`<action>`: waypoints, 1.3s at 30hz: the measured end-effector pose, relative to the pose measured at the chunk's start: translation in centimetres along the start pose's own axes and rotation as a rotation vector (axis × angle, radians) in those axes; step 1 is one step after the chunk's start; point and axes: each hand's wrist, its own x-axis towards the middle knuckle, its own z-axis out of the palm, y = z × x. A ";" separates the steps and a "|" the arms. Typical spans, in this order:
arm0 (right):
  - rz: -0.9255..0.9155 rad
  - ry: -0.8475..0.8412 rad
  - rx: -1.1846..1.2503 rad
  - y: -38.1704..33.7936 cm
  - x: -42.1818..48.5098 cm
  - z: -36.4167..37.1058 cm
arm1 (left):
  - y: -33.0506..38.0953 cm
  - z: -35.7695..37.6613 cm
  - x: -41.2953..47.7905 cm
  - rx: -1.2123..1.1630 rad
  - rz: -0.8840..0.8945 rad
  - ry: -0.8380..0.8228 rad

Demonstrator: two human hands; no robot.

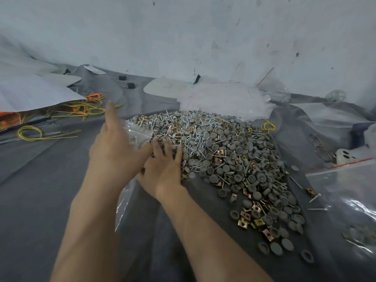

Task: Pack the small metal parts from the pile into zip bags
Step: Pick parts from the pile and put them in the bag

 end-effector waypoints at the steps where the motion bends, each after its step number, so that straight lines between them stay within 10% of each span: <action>1: 0.039 0.033 -0.022 0.5 0.3 -0.1 | -0.1 0.1 0.2 0.004 -0.014 -0.019; 17: 0.610 0.233 0.158 12.8 -2.1 -7.3 | -0.5 1.2 0.1 0.121 -0.017 -0.217; 25: 0.260 0.316 0.419 11.1 -6.1 -7.3 | 1.5 6.7 -2.1 0.444 0.138 -0.676; 39: 0.306 0.385 0.417 10.8 -6.3 -4.4 | 2.9 9.5 -1.2 0.213 0.081 -0.240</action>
